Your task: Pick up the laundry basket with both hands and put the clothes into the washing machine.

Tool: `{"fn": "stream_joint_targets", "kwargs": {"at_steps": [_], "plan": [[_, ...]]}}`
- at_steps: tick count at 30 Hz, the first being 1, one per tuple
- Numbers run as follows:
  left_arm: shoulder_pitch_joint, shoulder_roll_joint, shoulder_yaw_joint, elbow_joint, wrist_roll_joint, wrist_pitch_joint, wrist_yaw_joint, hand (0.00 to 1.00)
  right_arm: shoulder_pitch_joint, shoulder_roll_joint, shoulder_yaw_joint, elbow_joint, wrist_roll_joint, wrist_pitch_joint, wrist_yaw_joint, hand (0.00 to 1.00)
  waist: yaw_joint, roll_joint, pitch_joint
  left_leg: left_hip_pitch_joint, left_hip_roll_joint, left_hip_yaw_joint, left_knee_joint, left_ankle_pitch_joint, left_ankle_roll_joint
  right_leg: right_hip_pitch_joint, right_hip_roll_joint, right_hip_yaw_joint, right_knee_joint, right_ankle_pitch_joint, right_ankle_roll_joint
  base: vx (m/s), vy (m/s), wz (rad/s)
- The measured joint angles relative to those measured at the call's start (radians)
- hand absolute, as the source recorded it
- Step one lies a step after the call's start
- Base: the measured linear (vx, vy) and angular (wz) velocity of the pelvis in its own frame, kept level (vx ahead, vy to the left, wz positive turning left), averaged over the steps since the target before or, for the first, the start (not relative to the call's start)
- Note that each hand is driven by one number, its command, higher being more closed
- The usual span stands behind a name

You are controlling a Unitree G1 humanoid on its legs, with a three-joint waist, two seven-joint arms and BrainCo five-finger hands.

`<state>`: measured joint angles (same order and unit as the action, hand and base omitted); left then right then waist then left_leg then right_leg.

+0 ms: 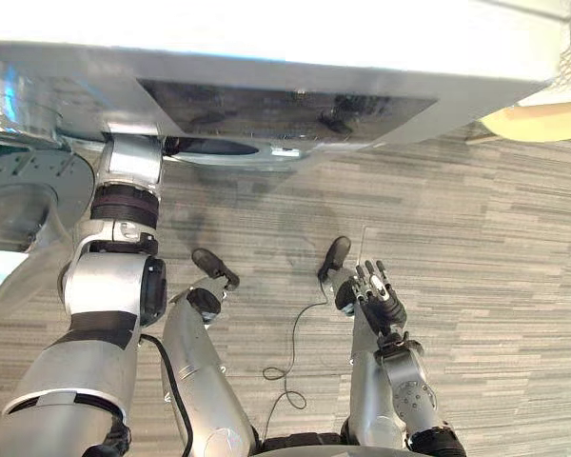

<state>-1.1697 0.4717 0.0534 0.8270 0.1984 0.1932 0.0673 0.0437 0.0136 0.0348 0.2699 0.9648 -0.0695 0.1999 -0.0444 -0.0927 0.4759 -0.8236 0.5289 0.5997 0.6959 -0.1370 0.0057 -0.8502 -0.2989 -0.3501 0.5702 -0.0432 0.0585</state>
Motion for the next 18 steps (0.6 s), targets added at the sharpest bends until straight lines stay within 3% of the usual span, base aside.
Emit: {"fn": "stream_joint_targets", "kwargs": {"at_steps": [3, 9, 11, 12, 15, 18], "plan": [[0.032, -0.011, 0.045, 0.000, -0.081, 0.004, -0.049, 0.00, -0.003, -0.001, -0.005, 0.019, -0.034, 0.015, 0.000, 0.00, -0.004, 0.000, 0.000, 0.031, -0.005, 0.006, -0.021, 0.010, -0.005, 0.025, 0.005, -0.004, -0.014, 0.000, 0.000, 0.01, 0.000, 0.00], [0.104, -0.017, 0.167, -0.003, -0.103, 0.017, -0.087, 0.00, -0.018, -0.002, -0.006, 0.070, -0.070, 0.037, 0.000, 0.00, -0.007, 0.000, 0.000, 0.080, 0.013, 0.005, -0.039, 0.021, -0.023, 0.061, 0.023, -0.018, -0.010, 0.000, -0.001, 0.00, -0.013, -0.07], [0.170, -0.018, 0.209, -0.047, -0.025, 0.011, -0.089, 0.00, -0.018, -0.002, -0.006, 0.070, -0.073, 0.037, 0.001, 0.00, -0.012, 0.000, 0.000, 0.094, 0.013, 0.006, -0.049, 0.023, -0.026, 0.064, 0.023, -0.018, -0.002, 0.000, -0.002, -0.03, -0.015, -0.07], [0.262, -0.018, 0.249, -0.107, 0.089, -0.017, -0.102, 0.00, -0.018, -0.002, -0.006, 0.069, -0.074, 0.037, 0.001, 0.00, -0.014, 0.000, 0.000, 0.103, 0.015, 0.006, -0.052, 0.026, -0.030, 0.066, 0.024, -0.018, 0.002, -0.001, -0.002, -0.02, -0.009, -0.07], [0.415, -0.021, 0.324, -0.128, 0.247, -0.041, -0.136, 0.00, -0.017, -0.010, -0.006, 0.064, -0.103, 0.039, 0.003, 0.00, 0.000, 0.006, -0.003, 0.107, 0.030, 0.006, -0.049, 0.028, -0.034, 0.068, 0.037, -0.016, 0.003, -0.004, -0.007, -0.03, -0.013, -0.08], [0.582, -0.085, 0.444, -0.124, 0.295, -0.050, -0.125, 0.00, -0.018, -0.024, -0.011, 0.052, -0.150, 0.035, 0.004, 0.00, 0.008, 0.007, -0.004, 0.108, 0.031, 0.006, -0.048, 0.029, -0.038, 0.068, 0.042, -0.009, -0.001, -0.014, -0.015, -0.06, -0.012, -0.01]]}}
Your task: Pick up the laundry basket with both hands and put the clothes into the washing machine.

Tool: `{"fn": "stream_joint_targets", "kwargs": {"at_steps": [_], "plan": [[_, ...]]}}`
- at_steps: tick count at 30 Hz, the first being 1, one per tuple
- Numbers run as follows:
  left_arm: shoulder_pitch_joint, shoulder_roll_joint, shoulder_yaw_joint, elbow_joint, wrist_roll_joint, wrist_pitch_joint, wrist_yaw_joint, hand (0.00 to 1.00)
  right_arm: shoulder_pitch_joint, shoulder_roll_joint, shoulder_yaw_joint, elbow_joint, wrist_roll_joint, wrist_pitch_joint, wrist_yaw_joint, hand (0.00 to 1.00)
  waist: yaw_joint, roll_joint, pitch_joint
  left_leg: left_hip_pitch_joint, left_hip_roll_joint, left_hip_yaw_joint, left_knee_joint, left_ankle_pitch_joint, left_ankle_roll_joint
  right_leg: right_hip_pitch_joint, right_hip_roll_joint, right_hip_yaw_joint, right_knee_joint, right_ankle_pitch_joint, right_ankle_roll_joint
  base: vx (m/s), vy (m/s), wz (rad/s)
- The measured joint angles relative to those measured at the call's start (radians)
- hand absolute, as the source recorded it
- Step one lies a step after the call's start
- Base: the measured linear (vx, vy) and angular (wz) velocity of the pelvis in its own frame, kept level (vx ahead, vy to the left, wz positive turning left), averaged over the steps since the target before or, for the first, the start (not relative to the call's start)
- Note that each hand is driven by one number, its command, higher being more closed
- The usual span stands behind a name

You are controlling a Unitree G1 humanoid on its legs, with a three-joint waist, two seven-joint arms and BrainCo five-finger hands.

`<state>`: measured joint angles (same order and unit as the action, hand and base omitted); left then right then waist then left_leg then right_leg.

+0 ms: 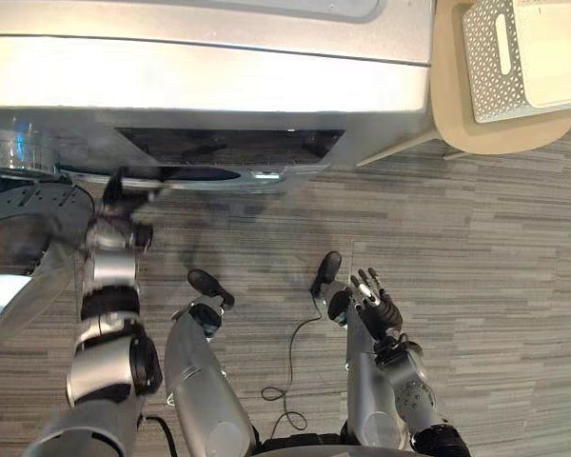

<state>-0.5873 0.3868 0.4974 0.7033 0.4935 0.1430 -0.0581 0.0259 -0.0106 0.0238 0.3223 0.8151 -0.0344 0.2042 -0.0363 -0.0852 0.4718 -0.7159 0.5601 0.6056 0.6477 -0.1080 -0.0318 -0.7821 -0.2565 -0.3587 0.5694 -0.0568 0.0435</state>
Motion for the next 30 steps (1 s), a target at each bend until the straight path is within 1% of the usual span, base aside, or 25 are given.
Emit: {"fn": "stream_joint_targets", "kwargs": {"at_steps": [2, 3, 4, 5, 7, 8, 9, 10, 12, 14, 16, 17, 18, 19, 20, 21, 22, 23, 24, 25, 26, 27, 28, 29, 30], "plan": [[0.110, -0.072, 0.068, 0.018, -0.013, -0.002, 0.024, 0.00, 0.000, 0.000, -0.011, -0.012, -0.021, -0.003, 0.000, 0.00, 0.002, 0.002, -0.001, 0.001, -0.001, -0.003, 0.000, -0.001, -0.001, 0.006, 0.001, 0.000, -0.006, -0.003, -0.002, -0.09, 0.003, 0.05], [0.190, -0.146, 0.099, 0.050, -0.049, -0.014, 0.067, 0.00, 0.001, 0.000, -0.023, -0.020, -0.043, -0.015, -0.002, 0.00, 0.008, 0.006, -0.006, 0.006, -0.002, -0.009, -0.001, -0.003, -0.004, 0.015, 0.001, -0.002, -0.007, -0.006, -0.005, -0.10, 0.007, 0.10], [0.242, -0.200, 0.099, 0.082, -0.074, -0.022, 0.083, 0.00, 0.005, 0.000, -0.035, -0.020, -0.052, -0.027, -0.003, 0.00, 0.016, 0.013, -0.026, 0.005, -0.003, -0.010, -0.003, -0.005, -0.007, 0.016, 0.001, -0.004, -0.007, -0.007, -0.006, -0.09, 0.006, 0.10], [0.293, -0.255, 0.092, 0.105, -0.126, -0.031, 0.085, 0.00, 0.008, -0.001, -0.049, -0.019, -0.073, -0.035, -0.005, 0.00, 0.025, 0.023, -0.050, 0.006, -0.005, -0.012, -0.005, -0.004, -0.008, 0.019, 0.001, -0.005, -0.007, -0.008, -0.007, -0.03, 0.004, 0.09], [0.379, -0.328, 0.034, 0.120, -0.198, -0.058, 0.104, 0.00, 0.010, -0.005, -0.063, -0.005, -0.082, -0.040, -0.006, 0.00, 0.027, 0.049, -0.096, 0.013, -0.020, -0.029, -0.018, 0.001, -0.015, 0.039, -0.008, -0.019, -0.006, -0.015, -0.005, -0.01, 0.010, 0.22], [0.393, -0.332, 0.008, 0.120, -0.212, -0.070, 0.110, 0.00, 0.010, -0.007, -0.066, 0.005, -0.084, -0.043, -0.007, 0.00, 0.030, 0.057, -0.101, 0.025, -0.021, -0.031, -0.023, 0.003, -0.017, 0.054, -0.010, -0.023, -0.005, -0.019, -0.003, 0.00, 0.000, 0.32], [0.418, -0.336, -0.068, 0.119, -0.256, -0.090, 0.118, 0.00, 0.011, -0.008, -0.068, 0.030, -0.108, -0.049, -0.016, 0.00, 0.043, 0.068, -0.112, 0.054, -0.025, -0.037, -0.027, 0.006, -0.023, 0.088, -0.015, -0.029, 0.002, -0.028, -0.005, 0.00, -0.012, 0.31], [0.456, -0.340, -0.155, 0.099, -0.294, -0.109, 0.125, 0.00, 0.016, -0.008, -0.068, 0.065, -0.125, -0.052, -0.028, 0.00, 0.052, 0.072, -0.131, 0.088, -0.042, -0.043, -0.038, 0.006, -0.024, 0.121, -0.028, -0.035, 0.009, -0.043, 0.002, 0.00, -0.019, 0.42], [0.514, -0.355, -0.252, 0.046, -0.356, -0.135, 0.123, 0.00, 0.029, -0.006, -0.077, 0.107, -0.155, -0.055, -0.033, 0.00, 0.051, 0.083, -0.141, 0.134, -0.062, -0.063, -0.058, 0.010, -0.030, 0.188, -0.044, -0.057, 0.007, -0.057, 0.012, 0.01, -0.016, 0.50], [0.630, -0.353, -0.388, -0.066, -0.482, -0.173, 0.085, 0.00, 0.071, 0.002, -0.086, 0.155, -0.171, -0.056, -0.047, 0.00, 0.053, 0.088, -0.165, 0.206, -0.093, -0.090, -0.075, 0.011, -0.032, 0.292, -0.073, -0.091, 0.010, -0.088, 0.029, 0.05, -0.013, 0.65], [0.684, -0.352, -0.464, -0.117, -0.575, -0.182, 0.058, 0.00, 0.092, 0.003, -0.087, 0.191, -0.195, -0.056, -0.052, 0.00, 0.057, 0.087, -0.177, 0.256, -0.108, -0.100, -0.071, -0.002, -0.041, 0.361, -0.089, -0.108, 0.010, -0.100, 0.041, 0.08, 0.005, 0.45], [0.719, -0.348, -0.510, -0.141, -0.643, -0.187, 0.035, 0.00, 0.098, 0.003, -0.087, 0.227, -0.207, -0.055, -0.053, 0.00, 0.057, 0.088, -0.186, 0.296, -0.111, -0.104, -0.059, -0.017, -0.037, 0.410, -0.099, -0.111, 0.009, -0.105, 0.048, 0.08, 0.058, 0.26], [0.745, -0.348, -0.548, -0.157, -0.686, -0.190, 0.018, 0.00, 0.097, 0.005, -0.087, 0.258, -0.227, -0.055, -0.057, 0.00, 0.057, 0.089, -0.192, 0.333, -0.111, -0.101, -0.039, -0.042, -0.038, 0.452, -0.105, -0.110, 0.001, -0.102, 0.053, 0.04, 0.084, 0.12], [0.750, -0.349, -0.560, -0.159, -0.705, -0.190, 0.014, 0.00, 0.097, 0.006, -0.087, 0.271, -0.237, -0.055, -0.060, 0.00, 0.057, 0.091, -0.195, 0.350, -0.111, -0.091, -0.032, -0.051, -0.037, 0.472, -0.107, -0.107, -0.008, -0.097, 0.059, 0.01, 0.153, -0.05], [0.754, -0.351, -0.583, -0.159, -0.730, -0.189, 0.013, 0.00, 0.097, 0.006, -0.092, 0.295, -0.249, -0.054, -0.067, 0.00, 0.057, 0.096, -0.212, 0.374, -0.115, -0.075, -0.024, -0.068, -0.031, 0.501, -0.109, -0.105, -0.041, -0.071, 0.070, -0.03, 0.248, -0.18], [0.756, -0.358, -0.604, -0.161, -0.759, -0.188, 0.014, 0.00, 0.099, 0.006, -0.114, 0.316, -0.278, -0.051, -0.077, 0.00, 0.051, 0.105, -0.258, 0.382, -0.132, -0.047, -0.035, -0.086, -0.018, 0.518, -0.109, -0.121, -0.126, -0.024, 0.064, -0.03, 0.322, -0.44], [0.747, -0.365, -0.605, -0.162, -0.758, -0.189, 0.015, 0.00, 0.098, 0.012, -0.139, 0.328, -0.281, -0.048, -0.085, 0.00, 0.055, 0.100, -0.286, 0.407, -0.160, -0.008, -0.091, -0.089, -0.011, 0.547, -0.109, -0.153, -0.239, 0.015, 0.004, -0.03, 0.272, -0.54], [0.747, -0.375, -0.601, -0.162, -0.757, -0.189, 0.016, 0.00, 0.095, 0.014, -0.144, 0.335, -0.289, -0.046, -0.089, 0.00, 0.057, 0.098, -0.295, 0.428, -0.171, 0.021, -0.131, -0.085, -0.008, 0.567, -0.098, -0.165, -0.281, 0.013, -0.001, -0.04, 0.224, -0.65], [0.748, -0.381, -0.592, -0.165, -0.757, -0.190, 0.015, 0.00, 0.074, 0.014, -0.144, 0.347, -0.308, -0.044, -0.091, 0.00, 0.050, 0.105, -0.303, 0.465, -0.180, 0.087, -0.191, -0.057, 0.033, 0.558, -0.108, -0.183, -0.215, -0.010, -0.025, -0.08, 0.215, -0.62], [0.751, -0.385, -0.570, -0.165, -0.757, -0.189, 0.014, 0.00, 0.055, 0.016, -0.142, 0.388, -0.319, -0.044, -0.091, 0.00, 0.048, 0.098, -0.308, 0.506, -0.192, 0.135, -0.228, -0.045, 0.053, 0.552, -0.117, -0.187, -0.046, -0.021, -0.025, -0.07, 0.221, -0.71], [0.757, -0.382, -0.559, -0.169, -0.757, -0.189, 0.015, 0.00, 0.046, 0.020, -0.141, 0.427, -0.334, -0.041, -0.091, 0.00, 0.055, 0.084, -0.321, 0.534, -0.200, 0.168, -0.252, -0.037, 0.065, 0.561, -0.110, -0.190, 0.065, -0.043, -0.021, -0.03, 0.151, -0.64], [0.768, -0.379, -0.552, -0.177, -0.758, -0.188, 0.015, 0.00, 0.039, 0.024, -0.138, 0.451, -0.350, -0.040, -0.091, 0.00, 0.056, 0.077, -0.334, 0.549, -0.208, 0.185, -0.265, -0.036, 0.066, 0.576, -0.104, -0.192, 0.119, -0.061, -0.019, 0.01, 0.066, -0.65], [0.794, -0.380, -0.539, -0.187, -0.759, -0.188, 0.015, 0.00, 0.038, 0.027, -0.124, 0.471, -0.362, -0.036, -0.091, 0.00, 0.054, 0.065, -0.366, 0.556, -0.227, 0.205, -0.286, -0.030, 0.077, 0.599, -0.073, -0.184, 0.174, -0.107, 0.011, 0.02, 0.005, -0.63], [0.806, -0.386, -0.532, -0.188, -0.760, -0.188, 0.015, 0.00, 0.035, 0.029, -0.122, 0.479, -0.381, -0.036, -0.090, 0.00, 0.053, 0.054, -0.390, 0.556, -0.233, 0.221, -0.288, -0.028, 0.081, 0.622, -0.034, -0.144, 0.175, -0.140, 0.055, 0.01, -0.017, -0.52], [0.809, -0.387, -0.531, -0.187, -0.760, -0.185, 0.016, 0.00, 0.029, 0.027, -0.121, 0.488, -0.388, -0.037, -0.091, 0.00, 0.052, 0.054, -0.392, 0.556, -0.233, 0.225, -0.286, -0.024, 0.084, 0.622, -0.016, -0.116, 0.165, -0.151, 0.073, -0.01, -0.056, -0.34]]}}
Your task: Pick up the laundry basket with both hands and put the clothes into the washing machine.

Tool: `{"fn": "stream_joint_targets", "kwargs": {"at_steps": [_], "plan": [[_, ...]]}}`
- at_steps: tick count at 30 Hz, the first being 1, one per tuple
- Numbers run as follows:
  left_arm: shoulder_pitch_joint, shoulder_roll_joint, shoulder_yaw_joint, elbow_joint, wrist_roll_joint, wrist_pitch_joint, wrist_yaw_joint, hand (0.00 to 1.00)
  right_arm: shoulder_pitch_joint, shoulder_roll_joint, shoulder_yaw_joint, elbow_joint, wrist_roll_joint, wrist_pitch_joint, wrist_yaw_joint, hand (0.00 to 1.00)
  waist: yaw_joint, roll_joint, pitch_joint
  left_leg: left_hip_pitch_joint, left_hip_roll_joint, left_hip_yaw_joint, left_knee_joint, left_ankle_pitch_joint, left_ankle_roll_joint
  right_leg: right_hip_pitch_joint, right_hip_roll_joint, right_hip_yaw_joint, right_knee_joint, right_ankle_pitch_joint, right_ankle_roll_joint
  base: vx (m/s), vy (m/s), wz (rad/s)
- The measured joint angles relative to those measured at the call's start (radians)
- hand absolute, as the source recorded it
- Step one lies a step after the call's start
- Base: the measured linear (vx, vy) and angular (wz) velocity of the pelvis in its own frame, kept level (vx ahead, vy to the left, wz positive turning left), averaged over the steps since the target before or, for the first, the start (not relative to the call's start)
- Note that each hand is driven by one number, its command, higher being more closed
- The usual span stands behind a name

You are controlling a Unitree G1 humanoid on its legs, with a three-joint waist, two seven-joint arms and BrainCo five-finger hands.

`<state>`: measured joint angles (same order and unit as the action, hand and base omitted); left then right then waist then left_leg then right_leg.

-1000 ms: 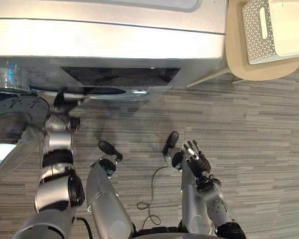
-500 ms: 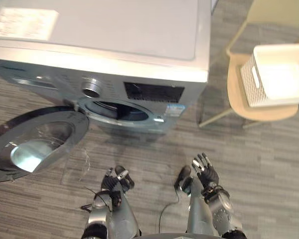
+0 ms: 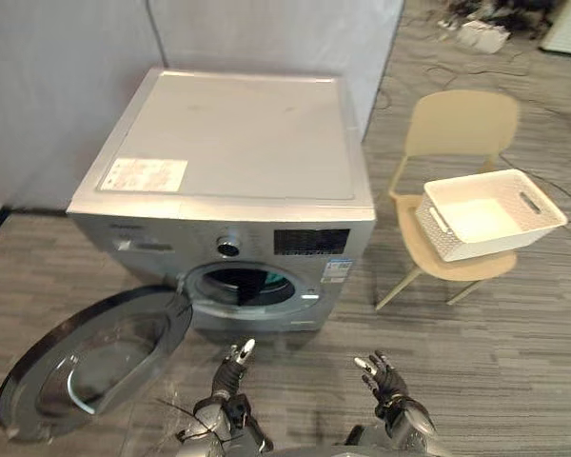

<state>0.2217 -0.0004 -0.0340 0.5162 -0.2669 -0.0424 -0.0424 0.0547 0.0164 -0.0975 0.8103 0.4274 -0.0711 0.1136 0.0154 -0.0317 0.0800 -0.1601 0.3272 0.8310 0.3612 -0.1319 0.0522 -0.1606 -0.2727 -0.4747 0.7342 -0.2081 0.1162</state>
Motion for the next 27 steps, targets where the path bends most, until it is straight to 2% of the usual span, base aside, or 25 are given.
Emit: {"fn": "stream_joint_targets", "kwargs": {"at_steps": [1, 3, 4, 5, 6, 7, 10, 11, 13, 14, 15, 17, 18, 19, 20, 22, 23, 24, 25, 27], "plan": [[0.003, -0.004, 0.003, 0.000, -0.001, 0.002, 0.000, 0.00, -0.010, -0.008, 0.010, 0.019, -0.006, -0.001, -0.001, 0.00, -0.002, 0.000, -0.002, -0.001, 0.000, 0.009, 0.001, 0.011, 0.002, 0.002, 0.026, 0.051, -0.035, -0.018, 0.016, -0.02, -0.086, -0.14], [0.028, -0.021, 0.023, -0.029, -0.010, 0.004, 0.001, 0.00, -0.054, -0.052, 0.093, 0.100, -0.009, 0.000, -0.002, 0.00, 0.003, -0.009, -0.018, -0.028, -0.030, -0.002, -0.018, 0.062, 0.002, 0.045, 0.067, 0.105, -0.208, -0.087, -0.042, -0.05, -0.136, -0.09], [0.036, -0.028, 0.035, -0.045, -0.010, 0.004, 0.001, 0.00, -0.075, -0.065, 0.117, 0.120, -0.010, 0.000, -0.002, 0.00, 0.004, -0.008, -0.020, -0.041, -0.033, -0.013, -0.022, 0.074, 0.001, 0.056, 0.075, 0.106, -0.256, -0.101, -0.040, -0.09, -0.182, -0.18], [0.038, -0.051, 0.052, -0.052, -0.019, 0.005, 0.005, 0.00, -0.120, -0.087, 0.152, 0.161, -0.015, -0.001, -0.001, 0.00, 0.015, 0.014, -0.016, -0.067, -0.029, -0.033, -0.022, 0.085, -0.014, 0.075, 0.105, 0.116, -0.336, -0.105, -0.046, -0.11, -0.172, -0.11], [0.035, -0.059, 0.051, -0.050, -0.029, 0.011, 0.011, 0.00, -0.145, -0.103, 0.160, 0.193, -0.032, 0.000, -0.002, 0.00, 0.019, 0.038, -0.007, -0.073, -0.015, -0.048, -0.029, 0.108, -0.011, 0.087, 0.129, 0.108, -0.364, -0.085, -0.062, -0.12, -0.204, 0.03], [0.041, -0.059, 0.053, -0.050, -0.039, 0.012, 0.022, 0.00, -0.151, -0.107, 0.177, 0.221, -0.048, 0.001, -0.003, 0.00, 0.031, 0.054, -0.003, -0.066, -0.013, -0.098, -0.044, 0.137, -0.033, 0.125, 0.153, 0.094, -0.409, -0.065, -0.069, -0.08, -0.158, 0.22], [0.066, -0.059, 0.089, -0.051, -0.077, 0.011, 0.027, 0.00, -0.150, -0.130, 0.192, 0.244, -0.087, 0.002, -0.002, 0.00, 0.056, 0.087, 0.004, -0.035, -0.009, -0.197, -0.102, 0.171, -0.084, 0.218, 0.212, 0.058, -0.520, -0.016, -0.084, -0.07, -0.158, 0.28], [0.071, -0.059, 0.096, -0.052, -0.077, 0.011, 0.030, 0.00, -0.152, -0.141, 0.190, 0.244, -0.088, 0.001, -0.003, 0.00, 0.055, 0.102, -0.002, -0.034, -0.012, -0.196, -0.119, 0.185, -0.083, 0.221, 0.216, 0.042, -0.525, -0.013, -0.084, -0.08, -0.116, 0.66], [0.076, -0.053, 0.121, -0.082, -0.078, 0.011, 0.049, 0.00, -0.142, -0.151, 0.132, 0.243, -0.112, 0.001, -0.005, 0.00, 0.054, 0.109, 0.010, -0.053, -0.044, -0.203, -0.194, 0.302, -0.082, 0.226, 0.214, -0.035, -0.528, -0.005, -0.095, -0.09, -0.086, 0.96], [0.083, -0.051, 0.126, -0.100, -0.082, 0.011, 0.051, 0.00, -0.126, -0.154, 0.095, 0.243, -0.116, 0.001, -0.006, 0.00, 0.054, 0.106, 0.012, -0.068, -0.056, -0.225, -0.206, 0.333, -0.105, 0.230, 0.210, -0.067, -0.534, -0.001, -0.103, -0.08, -0.065, 0.81], [0.088, -0.052, 0.130, -0.119, -0.089, 0.011, 0.050, 0.00, -0.112, -0.156, 0.072, 0.243, -0.116, 0.001, -0.006, 0.00, 0.054, 0.097, 0.020, -0.082, -0.046, -0.232, -0.165, 0.313, -0.100, 0.237, 0.205, -0.087, -0.539, -0.002, -0.110, -0.08, -0.077, 0.76], [0.142, -0.067, 0.169, -0.152, -0.098, 0.018, 0.047, 0.00, -0.078, -0.182, 0.017, 0.243, -0.116, 0.002, -0.011, 0.00, 0.055, 0.111, 0.039, -0.107, -0.013, -0.284, 0.112, 0.163, -0.043, 0.276, 0.183, -0.123, -0.539, -0.005, -0.115, -0.08, -0.002, 0.47], [0.154, -0.070, 0.189, -0.158, -0.099, 0.020, 0.047, 0.00, -0.062, -0.191, 0.008, 0.243, -0.116, 0.002, -0.011, 0.00, 0.054, 0.113, 0.038, -0.105, -0.013, -0.303, 0.160, 0.140, -0.036, 0.283, 0.171, -0.128, -0.540, -0.005, -0.115, -0.13, 0.120, 0.27], [0.168, -0.075, 0.260, -0.172, -0.119, 0.022, 0.052, 0.00, -0.020, -0.202, -0.025, 0.235, -0.115, 0.002, -0.011, 0.00, 0.053, 0.115, 0.037, -0.082, -0.010, -0.346, 0.251, 0.097, -0.045, 0.297, 0.148, -0.146, -0.546, -0.005, -0.114, -0.10, 0.127, 0.22], [0.168, -0.076, 0.295, -0.177, -0.122, 0.022, 0.060, 0.00, -0.003, -0.202, -0.036, 0.233, -0.116, 0.002, -0.011, 0.00, 0.049, 0.115, 0.036, -0.067, -0.007, -0.361, 0.266, 0.083, -0.048, 0.302, 0.137, -0.154, -0.545, -0.003, -0.114, -0.10, 0.182, 0.28], [0.171, -0.077, 0.417, -0.222, -0.134, 0.023, 0.088, 0.00, 0.055, -0.197, -0.072, 0.233, -0.123, 0.009, -0.009, 0.00, 0.047, 0.119, 0.030, -0.008, 0.023, -0.376, 0.224, 0.080, -0.052, 0.302, 0.115, -0.162, -0.537, 0.009, -0.096, 0.00, 0.219, 0.37], [0.171, -0.077, 0.485, -0.268, -0.134, 0.023, 0.103, 0.00, 0.083, -0.195, -0.105, 0.233, -0.129, 0.022, -0.007, 0.00, 0.044, 0.131, 0.023, 0.037, 0.007, -0.411, 0.082, 0.106, -0.104, 0.290, 0.101, -0.183, -0.524, 0.015, -0.084, 0.05, 0.272, 0.49], [0.170, -0.077, 0.510, -0.288, -0.133, 0.024, 0.110, 0.00, 0.088, -0.196, -0.124, 0.233, -0.135, 0.029, -0.006, 0.00, 0.042, 0.138, 0.016, 0.052, -0.021, -0.421, 0.040, 0.100, -0.111, 0.288, 0.094, -0.190, -0.529, 0.026, -0.069, 0.05, 0.284, 0.57], [0.170, -0.077, 0.536, -0.320, -0.129, 0.025, 0.117, 0.00, 0.091, -0.186, -0.135, 0.230, -0.150, 0.034, -0.004, 0.00, 0.034, 0.132, 0.012, 0.063, -0.040, -0.421, 0.002, 0.100, -0.113, 0.288, 0.086, -0.198, -0.537, 0.037, -0.068, 0.01, 0.233, 0.67], [0.167, -0.078, 0.623, -0.442, -0.101, 0.035, 0.136, 0.00, 0.098, -0.149, -0.151, 0.220, -0.175, 0.038, 0.004, 0.00, 0.024, 0.106, 0.001, 0.067, -0.098, -0.458, -0.082, 0.100, -0.113, 0.295, 0.060, -0.237, -0.547, 0.059, -0.058, 0.00, 0.301, 0.81]]}}
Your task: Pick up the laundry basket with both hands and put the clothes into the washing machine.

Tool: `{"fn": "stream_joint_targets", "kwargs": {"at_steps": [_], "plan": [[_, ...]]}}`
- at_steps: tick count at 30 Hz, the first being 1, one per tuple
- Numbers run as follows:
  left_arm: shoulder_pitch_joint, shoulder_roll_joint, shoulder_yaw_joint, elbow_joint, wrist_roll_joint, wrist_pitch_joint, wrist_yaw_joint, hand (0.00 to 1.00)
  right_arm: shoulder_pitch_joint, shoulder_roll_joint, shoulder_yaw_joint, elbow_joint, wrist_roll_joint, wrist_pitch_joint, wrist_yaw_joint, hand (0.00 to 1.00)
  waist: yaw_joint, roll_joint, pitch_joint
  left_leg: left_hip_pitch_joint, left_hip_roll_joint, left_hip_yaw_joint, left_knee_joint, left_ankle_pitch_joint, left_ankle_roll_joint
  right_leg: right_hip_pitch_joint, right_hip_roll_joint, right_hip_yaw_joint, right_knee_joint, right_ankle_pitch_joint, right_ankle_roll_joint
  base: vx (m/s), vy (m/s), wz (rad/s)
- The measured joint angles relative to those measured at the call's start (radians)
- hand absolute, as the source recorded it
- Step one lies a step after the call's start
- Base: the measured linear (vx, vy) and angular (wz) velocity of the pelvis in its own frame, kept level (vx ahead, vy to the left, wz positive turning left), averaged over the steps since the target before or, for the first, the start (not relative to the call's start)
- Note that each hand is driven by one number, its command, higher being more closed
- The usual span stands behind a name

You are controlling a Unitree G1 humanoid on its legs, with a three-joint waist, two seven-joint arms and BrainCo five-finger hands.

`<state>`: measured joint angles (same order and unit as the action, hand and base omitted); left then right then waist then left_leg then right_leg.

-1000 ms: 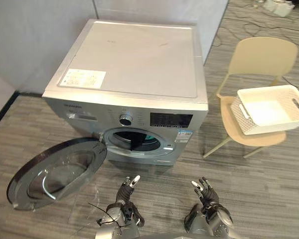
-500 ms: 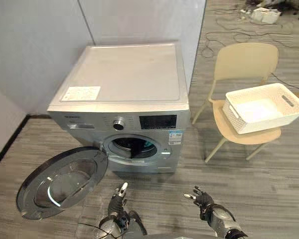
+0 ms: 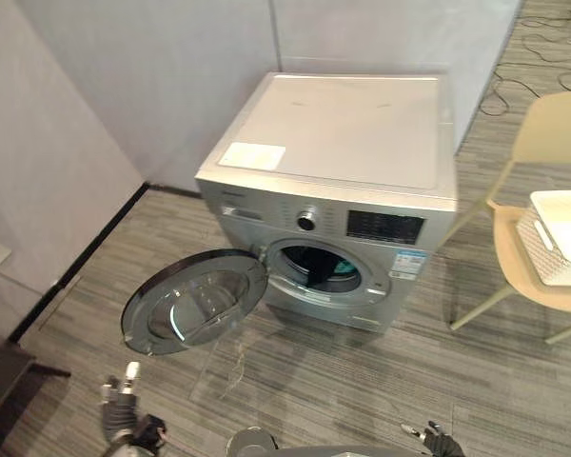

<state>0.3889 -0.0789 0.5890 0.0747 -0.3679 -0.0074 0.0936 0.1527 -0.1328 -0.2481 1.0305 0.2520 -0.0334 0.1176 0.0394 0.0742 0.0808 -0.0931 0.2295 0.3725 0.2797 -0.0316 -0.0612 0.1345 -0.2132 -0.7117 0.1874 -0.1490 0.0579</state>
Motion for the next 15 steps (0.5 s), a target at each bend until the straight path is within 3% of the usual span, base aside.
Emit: {"fn": "stream_joint_targets", "kwargs": {"at_steps": [3, 6, 10, 15], "plan": [[-0.027, 0.001, 0.112, -0.147, 0.085, 0.012, 0.038, 0.00, 0.000, 0.033, -0.030, -0.059, -0.018, -0.001, 0.017, 0.00, 0.002, -0.010, -0.011, 0.031, -0.053, -0.017, -0.092, 0.000, 0.000, 0.014, -0.027, -0.030, 0.000, 0.031, 0.016, -0.01, 0.236, 0.49], [-0.038, 0.052, 0.178, -0.222, 0.248, 0.045, 0.041, 0.00, 0.001, 0.033, -0.028, -0.112, -0.018, -0.001, 0.021, 0.00, 0.002, 0.009, -0.035, 0.087, -0.119, -0.016, -0.199, 0.000, 0.001, 0.014, -0.071, -0.021, -0.001, 0.046, 0.041, -0.05, 0.187, 0.08], [-0.074, 0.122, 0.159, -0.147, 0.382, 0.081, -0.011, 0.00, 0.009, 0.024, -0.004, -0.112, -0.019, 0.021, 0.043, 0.00, 0.000, 0.042, -0.059, 0.105, -0.187, -0.005, -0.280, 0.027, 0.038, -0.005, -0.112, 0.011, -0.016, 0.063, 0.058, -0.09, 0.153, -0.02], [-0.184, 0.147, 0.126, 0.012, 0.498, 0.125, -0.050, 0.00, 0.015, 0.005, 0.107, -0.142, -0.028, 0.029, 0.081, 0.00, -0.004, 0.049, -0.069, 0.102, -0.212, 0.015, -0.337, 0.061, 0.047, -0.055, -0.136, 0.037, 0.004, 0.076, 0.067, -0.04, 0.039, -0.11]]}}
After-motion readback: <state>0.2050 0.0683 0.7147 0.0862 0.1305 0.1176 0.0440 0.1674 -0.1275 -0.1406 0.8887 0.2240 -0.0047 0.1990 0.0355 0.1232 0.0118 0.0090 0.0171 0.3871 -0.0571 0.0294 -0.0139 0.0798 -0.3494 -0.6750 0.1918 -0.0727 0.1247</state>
